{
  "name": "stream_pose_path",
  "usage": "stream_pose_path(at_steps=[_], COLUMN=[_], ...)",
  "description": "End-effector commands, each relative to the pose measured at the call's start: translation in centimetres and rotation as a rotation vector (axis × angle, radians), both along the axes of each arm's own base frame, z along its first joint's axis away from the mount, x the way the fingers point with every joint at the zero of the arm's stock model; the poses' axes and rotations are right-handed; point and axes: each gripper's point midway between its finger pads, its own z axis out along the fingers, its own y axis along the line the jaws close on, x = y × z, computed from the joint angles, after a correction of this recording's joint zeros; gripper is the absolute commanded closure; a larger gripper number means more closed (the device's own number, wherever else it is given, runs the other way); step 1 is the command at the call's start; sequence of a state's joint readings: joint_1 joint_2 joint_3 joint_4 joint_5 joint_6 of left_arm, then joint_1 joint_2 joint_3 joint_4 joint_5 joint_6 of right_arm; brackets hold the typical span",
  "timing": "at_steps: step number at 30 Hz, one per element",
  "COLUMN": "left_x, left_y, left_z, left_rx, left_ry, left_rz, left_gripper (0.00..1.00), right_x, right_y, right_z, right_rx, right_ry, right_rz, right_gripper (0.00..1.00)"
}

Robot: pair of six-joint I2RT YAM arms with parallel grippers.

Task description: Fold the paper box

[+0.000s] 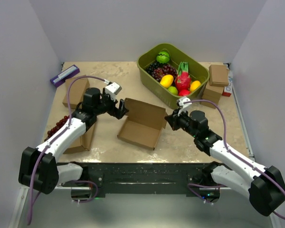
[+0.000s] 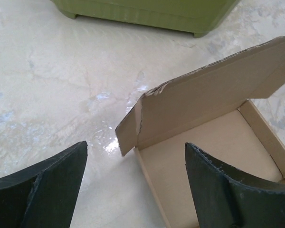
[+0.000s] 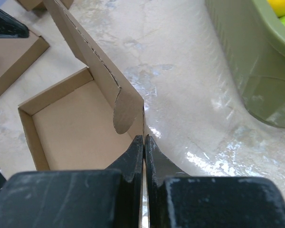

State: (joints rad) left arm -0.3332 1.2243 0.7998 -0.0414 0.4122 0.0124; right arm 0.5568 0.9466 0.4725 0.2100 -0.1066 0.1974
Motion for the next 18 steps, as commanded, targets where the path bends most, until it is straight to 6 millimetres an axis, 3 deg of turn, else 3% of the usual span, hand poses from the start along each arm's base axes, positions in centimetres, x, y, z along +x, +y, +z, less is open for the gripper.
stream_pose_path(at_steps=[1, 6, 10, 18], left_x=[-0.3, 0.6, 0.7, 0.6], left_y=[-1.4, -0.4, -0.1, 0.2], left_z=[1.3, 0.8, 0.3, -0.2], left_rx=[-0.047, -0.018, -0.006, 0.003], left_ry=[-0.035, -0.035, -0.022, -0.009], left_rz=[-0.126, -0.067, -0.049, -0.029], left_gripper=[0.13, 0.19, 0.43, 0.42], right_x=[-0.1, -0.5, -0.3, 0.2], right_y=[1.5, 1.9, 1.7, 1.7], right_z=[4.1, 4.5, 4.4, 4.1], right_rx=[0.082, 0.093, 0.086, 0.073], right_ry=[-0.095, -0.097, -0.100, -0.095], right_rz=[0.075, 0.106, 0.095, 0.080], right_gripper=[1.00, 1.00, 1.00, 1.00])
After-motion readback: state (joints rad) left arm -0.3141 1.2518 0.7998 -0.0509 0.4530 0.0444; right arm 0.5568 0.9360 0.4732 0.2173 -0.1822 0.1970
